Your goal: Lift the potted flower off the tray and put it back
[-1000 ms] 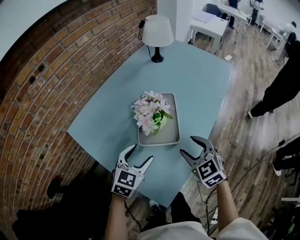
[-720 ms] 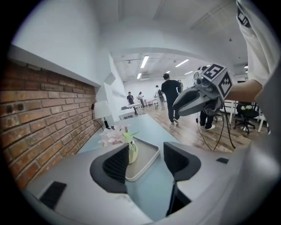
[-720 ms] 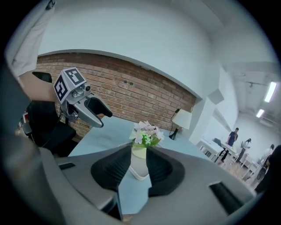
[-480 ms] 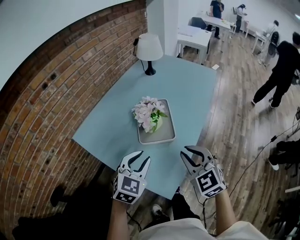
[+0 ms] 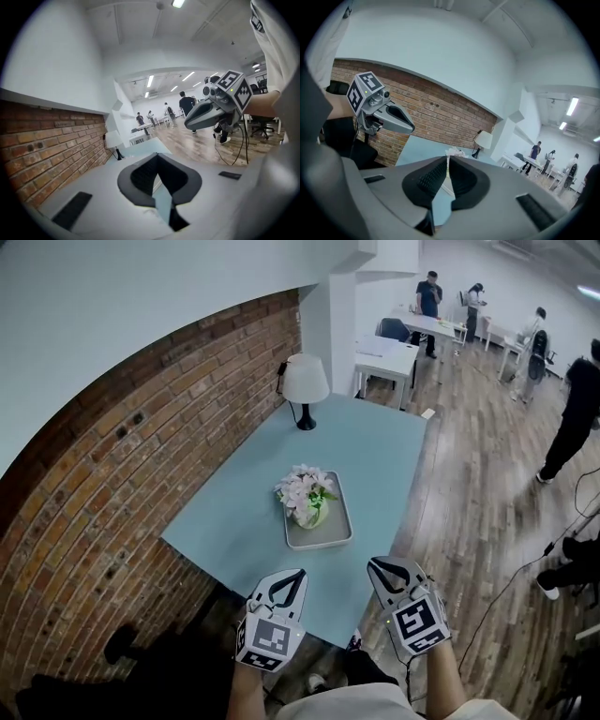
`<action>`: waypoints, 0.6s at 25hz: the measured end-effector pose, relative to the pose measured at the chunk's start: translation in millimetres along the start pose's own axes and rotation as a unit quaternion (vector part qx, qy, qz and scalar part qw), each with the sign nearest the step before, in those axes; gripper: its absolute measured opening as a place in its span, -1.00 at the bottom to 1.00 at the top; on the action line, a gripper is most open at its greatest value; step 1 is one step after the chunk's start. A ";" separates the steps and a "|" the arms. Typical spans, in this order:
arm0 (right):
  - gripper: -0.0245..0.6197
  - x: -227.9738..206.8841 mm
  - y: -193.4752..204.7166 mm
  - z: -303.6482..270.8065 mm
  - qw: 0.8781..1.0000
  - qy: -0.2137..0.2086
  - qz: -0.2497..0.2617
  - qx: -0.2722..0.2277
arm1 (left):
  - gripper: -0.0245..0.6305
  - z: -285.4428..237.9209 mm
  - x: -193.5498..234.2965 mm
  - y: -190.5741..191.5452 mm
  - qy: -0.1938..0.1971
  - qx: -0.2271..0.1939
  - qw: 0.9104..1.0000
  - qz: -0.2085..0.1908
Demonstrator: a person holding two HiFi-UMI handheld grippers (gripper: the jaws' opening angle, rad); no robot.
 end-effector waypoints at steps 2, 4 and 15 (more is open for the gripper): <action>-0.81 1.8 -6.2 10.2 1.000 0.005 -0.006 0.003 | -0.85 11.9 -2.7 -9.6 -0.007 -0.009 1.000 -0.011; -0.84 1.3 -12.9 19.1 1.000 0.011 0.000 0.011 | -0.85 21.7 -2.8 -19.3 -0.016 -0.014 1.000 -0.023; -0.86 2.9 -32.1 40.7 1.000 0.022 0.018 0.011 | -0.85 32.5 -2.0 -25.8 -0.031 -0.015 0.999 -0.039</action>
Point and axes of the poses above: the fingertips, and each gripper's own axes: z backward along the fingers, x to its left, y out of its underside, the point moved 6 cm from there along z, backward along the fingers, and after that the axes turned 13 degrees about z, right-handed, at the moved point
